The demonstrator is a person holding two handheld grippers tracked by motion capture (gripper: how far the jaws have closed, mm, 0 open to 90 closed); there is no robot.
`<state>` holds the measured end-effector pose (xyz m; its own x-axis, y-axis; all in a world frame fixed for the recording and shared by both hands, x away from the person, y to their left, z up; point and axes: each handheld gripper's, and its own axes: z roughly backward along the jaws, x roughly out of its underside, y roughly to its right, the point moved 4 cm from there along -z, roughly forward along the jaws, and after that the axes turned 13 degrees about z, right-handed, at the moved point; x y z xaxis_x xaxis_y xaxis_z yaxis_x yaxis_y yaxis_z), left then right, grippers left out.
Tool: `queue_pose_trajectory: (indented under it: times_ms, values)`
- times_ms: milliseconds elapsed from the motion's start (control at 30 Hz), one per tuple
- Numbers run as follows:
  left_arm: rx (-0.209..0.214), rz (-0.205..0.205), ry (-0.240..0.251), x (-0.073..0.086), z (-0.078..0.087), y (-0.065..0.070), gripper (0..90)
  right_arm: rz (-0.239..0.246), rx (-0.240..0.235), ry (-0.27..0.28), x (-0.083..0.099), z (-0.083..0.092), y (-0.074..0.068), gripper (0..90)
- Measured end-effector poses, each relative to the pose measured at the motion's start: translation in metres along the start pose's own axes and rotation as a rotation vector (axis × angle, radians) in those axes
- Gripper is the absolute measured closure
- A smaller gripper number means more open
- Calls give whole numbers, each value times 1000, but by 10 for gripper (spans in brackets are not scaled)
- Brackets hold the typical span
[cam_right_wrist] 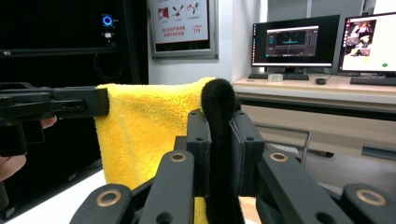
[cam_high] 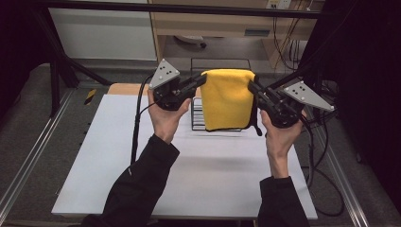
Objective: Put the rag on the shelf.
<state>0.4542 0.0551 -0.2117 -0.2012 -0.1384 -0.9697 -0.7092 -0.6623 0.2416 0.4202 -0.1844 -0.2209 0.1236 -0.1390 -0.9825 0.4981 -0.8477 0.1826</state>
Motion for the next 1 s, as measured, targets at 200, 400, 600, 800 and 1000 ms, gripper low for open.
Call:
queue_pose_trajectory:
  times_ms: [200, 400, 600, 800, 1000]
  values:
    - [-2, 5, 24, -14, 0, -4, 841, 3, 7, 26, -13, -8, 1, 804]
    - [-16, -8, 39, -29, -1, -7, 842, 16, 14, 37, -27, -17, 3, 804]
    - [-28, -25, 56, -40, -3, -10, 842, 8, 23, 56, -35, -25, 5, 804]
    - [-33, -32, 70, -53, -5, -12, 841, 11, 28, 76, -43, -32, 8, 804]
    - [-37, -40, 88, -66, -9, -12, 841, 11, 39, 94, -53, -39, 13, 804]
